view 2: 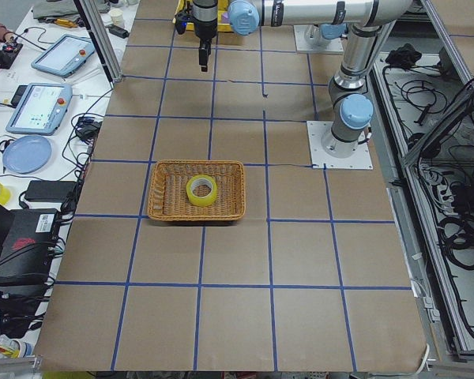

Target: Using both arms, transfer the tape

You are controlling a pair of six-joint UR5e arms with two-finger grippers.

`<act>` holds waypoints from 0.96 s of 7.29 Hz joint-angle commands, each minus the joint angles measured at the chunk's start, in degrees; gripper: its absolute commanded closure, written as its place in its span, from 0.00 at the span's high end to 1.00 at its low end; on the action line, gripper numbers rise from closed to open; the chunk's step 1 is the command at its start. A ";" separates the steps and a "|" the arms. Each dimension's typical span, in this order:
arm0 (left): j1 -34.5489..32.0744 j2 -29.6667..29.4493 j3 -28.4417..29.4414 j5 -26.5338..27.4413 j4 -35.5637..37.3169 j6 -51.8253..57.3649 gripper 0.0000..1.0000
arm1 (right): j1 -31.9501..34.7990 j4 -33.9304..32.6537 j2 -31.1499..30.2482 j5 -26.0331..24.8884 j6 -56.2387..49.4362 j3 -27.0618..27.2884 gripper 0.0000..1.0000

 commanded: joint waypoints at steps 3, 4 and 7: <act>-2.81 0.23 -0.34 0.62 -1.42 -0.55 1.00 | 0.00 -0.04 0.00 0.05 -0.05 -0.09 1.00; -2.81 0.23 -0.34 -1.56 -1.42 -0.56 1.00 | 0.00 -0.04 0.00 0.05 -0.05 -0.09 1.00; -2.81 0.23 -0.52 -1.85 -1.42 -0.47 1.00 | 0.00 -0.04 0.00 0.05 -0.05 -0.09 1.00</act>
